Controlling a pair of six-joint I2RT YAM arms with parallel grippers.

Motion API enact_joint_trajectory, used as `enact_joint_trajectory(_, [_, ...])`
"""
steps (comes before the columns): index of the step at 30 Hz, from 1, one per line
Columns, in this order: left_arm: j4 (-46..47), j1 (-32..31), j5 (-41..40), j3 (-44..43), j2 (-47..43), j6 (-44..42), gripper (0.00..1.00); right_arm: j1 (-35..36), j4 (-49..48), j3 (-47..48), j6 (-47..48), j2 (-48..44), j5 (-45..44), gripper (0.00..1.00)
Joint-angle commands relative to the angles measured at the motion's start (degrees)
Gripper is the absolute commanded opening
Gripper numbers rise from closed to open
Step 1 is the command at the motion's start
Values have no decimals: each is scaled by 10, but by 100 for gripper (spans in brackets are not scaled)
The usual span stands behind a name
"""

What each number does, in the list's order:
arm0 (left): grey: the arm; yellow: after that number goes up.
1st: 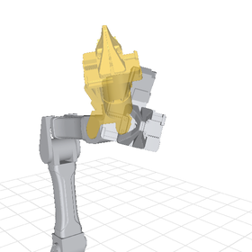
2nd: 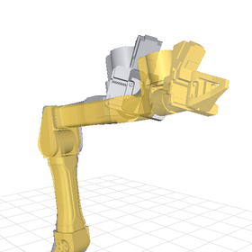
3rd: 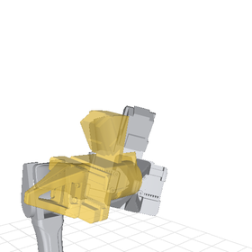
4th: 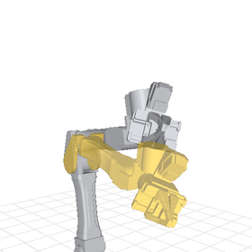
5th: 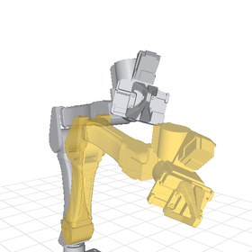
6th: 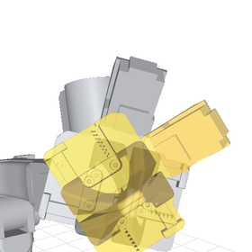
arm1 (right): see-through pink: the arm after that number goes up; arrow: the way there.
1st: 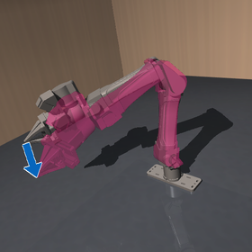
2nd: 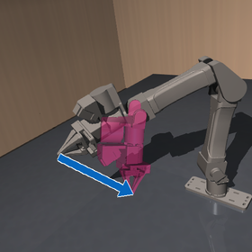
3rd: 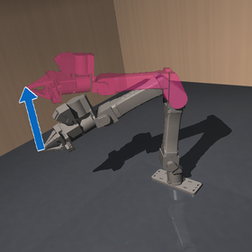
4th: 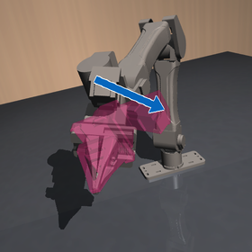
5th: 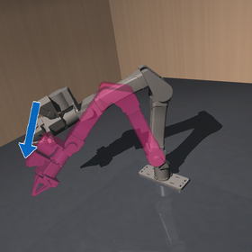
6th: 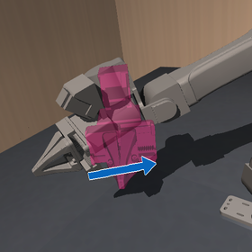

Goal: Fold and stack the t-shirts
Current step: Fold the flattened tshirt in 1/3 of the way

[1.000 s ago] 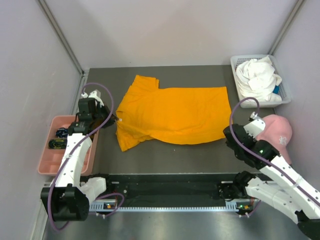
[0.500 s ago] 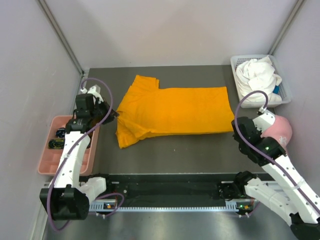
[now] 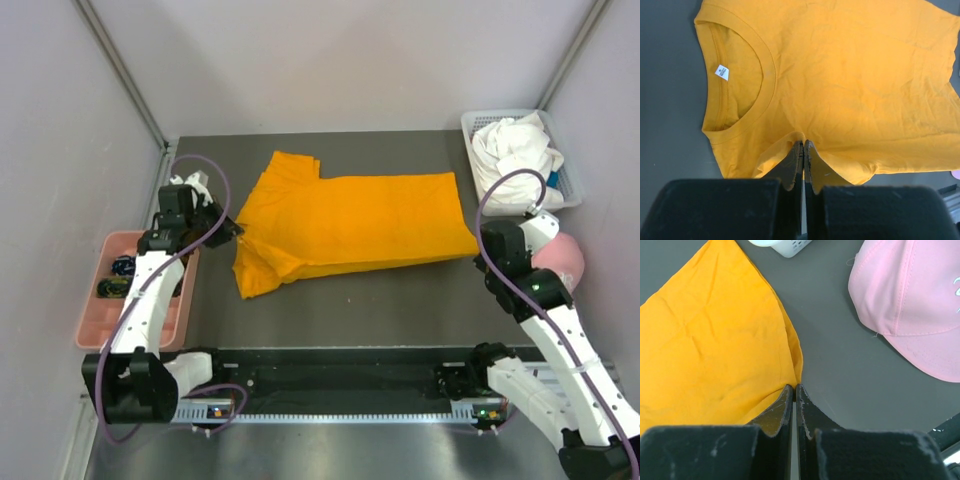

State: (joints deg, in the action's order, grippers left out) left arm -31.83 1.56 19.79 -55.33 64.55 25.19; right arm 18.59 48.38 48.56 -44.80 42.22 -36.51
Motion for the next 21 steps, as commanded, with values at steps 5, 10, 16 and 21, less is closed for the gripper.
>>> enact_joint_trajectory(5, [67, -10, 22, -36, 44, 9, 0, -35, -55, 18, 39, 16, 30, 0])
enact_joint_trajectory(10, [89, -27, 19, -58, 79, 20, 0, -39, -82, 16, 45, 41, 47, 0])
enact_joint_trajectory(16, [108, -51, 10, -106, 119, 29, 0, -43, -104, 12, 51, 73, 60, 0])
enact_joint_trajectory(21, [116, -66, -1, -136, 145, 36, 0, -52, -120, 12, 57, 88, 62, 0])
